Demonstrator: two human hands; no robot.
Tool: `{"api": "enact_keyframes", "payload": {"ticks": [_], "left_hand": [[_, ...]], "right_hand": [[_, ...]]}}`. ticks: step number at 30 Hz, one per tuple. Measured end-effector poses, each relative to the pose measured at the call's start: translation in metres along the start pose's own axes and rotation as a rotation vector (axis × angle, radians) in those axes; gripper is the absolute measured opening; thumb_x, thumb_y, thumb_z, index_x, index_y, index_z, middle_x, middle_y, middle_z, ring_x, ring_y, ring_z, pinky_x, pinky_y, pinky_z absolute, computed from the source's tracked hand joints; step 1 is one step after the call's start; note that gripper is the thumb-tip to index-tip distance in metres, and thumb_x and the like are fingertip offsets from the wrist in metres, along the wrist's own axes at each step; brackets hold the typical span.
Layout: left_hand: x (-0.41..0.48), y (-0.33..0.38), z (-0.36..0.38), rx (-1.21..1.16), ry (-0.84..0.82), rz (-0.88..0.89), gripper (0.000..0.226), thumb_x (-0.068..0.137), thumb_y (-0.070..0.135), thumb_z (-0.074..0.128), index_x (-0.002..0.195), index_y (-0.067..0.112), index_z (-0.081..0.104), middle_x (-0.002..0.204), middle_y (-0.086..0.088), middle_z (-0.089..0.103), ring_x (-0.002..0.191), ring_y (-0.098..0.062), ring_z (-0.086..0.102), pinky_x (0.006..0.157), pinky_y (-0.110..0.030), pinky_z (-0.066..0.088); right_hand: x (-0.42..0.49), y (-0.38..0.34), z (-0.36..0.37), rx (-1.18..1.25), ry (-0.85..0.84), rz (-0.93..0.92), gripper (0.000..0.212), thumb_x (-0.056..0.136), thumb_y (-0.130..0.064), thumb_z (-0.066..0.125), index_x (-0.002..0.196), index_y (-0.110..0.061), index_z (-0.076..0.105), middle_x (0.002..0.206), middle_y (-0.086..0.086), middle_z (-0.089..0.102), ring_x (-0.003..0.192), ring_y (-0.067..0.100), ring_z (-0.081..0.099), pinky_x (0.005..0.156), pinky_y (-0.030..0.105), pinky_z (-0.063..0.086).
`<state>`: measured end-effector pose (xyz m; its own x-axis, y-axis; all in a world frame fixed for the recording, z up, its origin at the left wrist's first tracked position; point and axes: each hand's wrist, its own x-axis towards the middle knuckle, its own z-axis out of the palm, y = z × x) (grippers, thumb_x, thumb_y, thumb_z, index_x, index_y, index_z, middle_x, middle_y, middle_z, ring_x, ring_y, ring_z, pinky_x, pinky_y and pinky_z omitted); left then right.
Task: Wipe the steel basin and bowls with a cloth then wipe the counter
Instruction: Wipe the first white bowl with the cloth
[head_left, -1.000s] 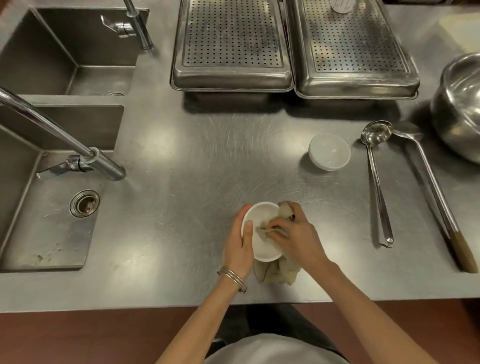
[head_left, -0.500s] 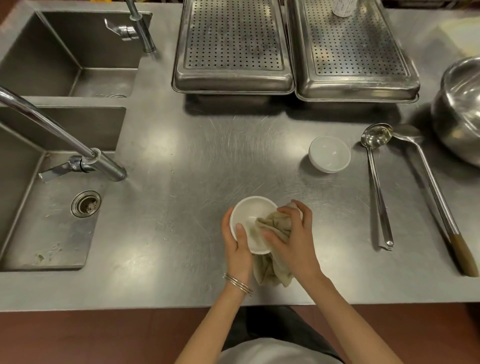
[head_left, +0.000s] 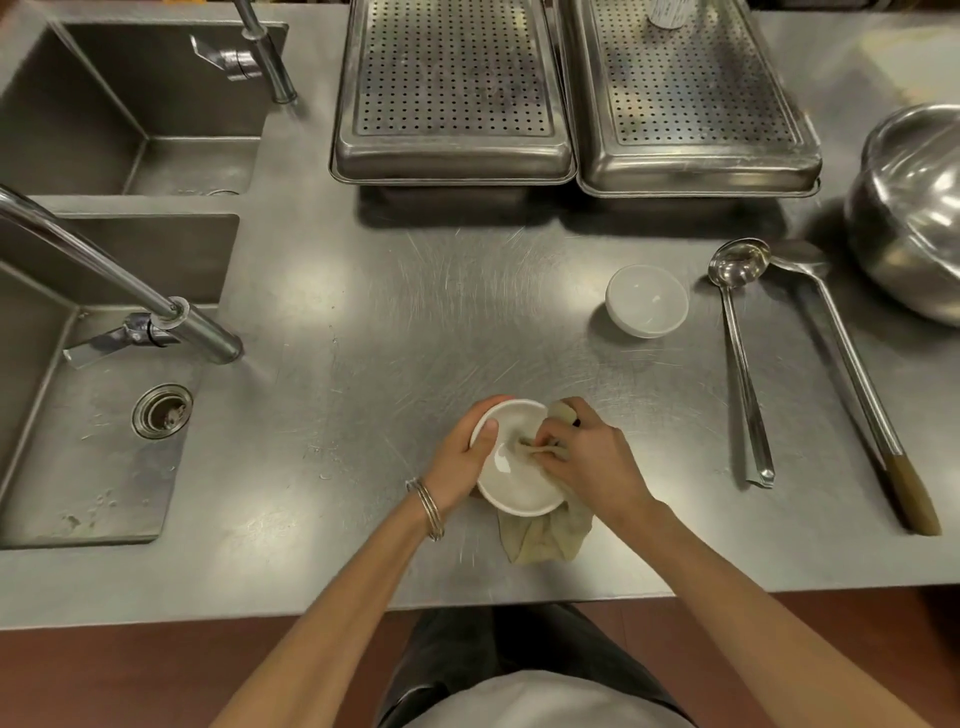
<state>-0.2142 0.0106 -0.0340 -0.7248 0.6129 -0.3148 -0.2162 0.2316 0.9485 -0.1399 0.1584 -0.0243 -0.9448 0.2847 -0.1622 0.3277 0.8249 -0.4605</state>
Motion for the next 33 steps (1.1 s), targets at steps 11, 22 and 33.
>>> {"api": "enact_keyframes", "payload": {"ticks": [11,22,33], "left_hand": [[-0.032,-0.028,0.046,-0.376,0.462,0.102,0.068,0.066,0.005,0.05,0.126,0.035,0.037,0.13,0.008,0.045,0.12,-0.011,0.046,0.105,-0.048,0.04],[0.0,-0.011,-0.005,-0.127,-0.088,0.078,0.074,0.063,0.023,0.064,0.128,0.042,0.034,0.129,0.016,0.044,0.114,-0.002,0.049,0.085,-0.024,0.052],[-0.018,-0.035,0.024,-0.289,0.167,0.123,0.073,0.057,0.021,0.058,0.126,0.03,0.036,0.128,0.001,0.044,0.116,-0.022,0.047,0.092,-0.047,0.049]], "right_hand": [[-0.021,-0.028,0.023,0.358,0.147,0.291,0.009,0.081,-0.026,0.069,0.082,-0.023,0.061,0.095,-0.008,0.047,0.071,0.003,0.05,0.057,0.006,0.034],[0.001,-0.006,-0.009,0.048,0.112,0.095,0.015,0.082,-0.029,0.068,0.091,-0.017,0.067,0.109,0.003,0.052,0.078,0.022,0.059,0.065,0.022,0.037],[-0.012,-0.015,0.001,0.09,0.044,0.129,0.012,0.084,-0.026,0.064,0.091,-0.015,0.062,0.115,-0.001,0.044,0.078,0.017,0.054,0.059,0.016,0.035]]}}
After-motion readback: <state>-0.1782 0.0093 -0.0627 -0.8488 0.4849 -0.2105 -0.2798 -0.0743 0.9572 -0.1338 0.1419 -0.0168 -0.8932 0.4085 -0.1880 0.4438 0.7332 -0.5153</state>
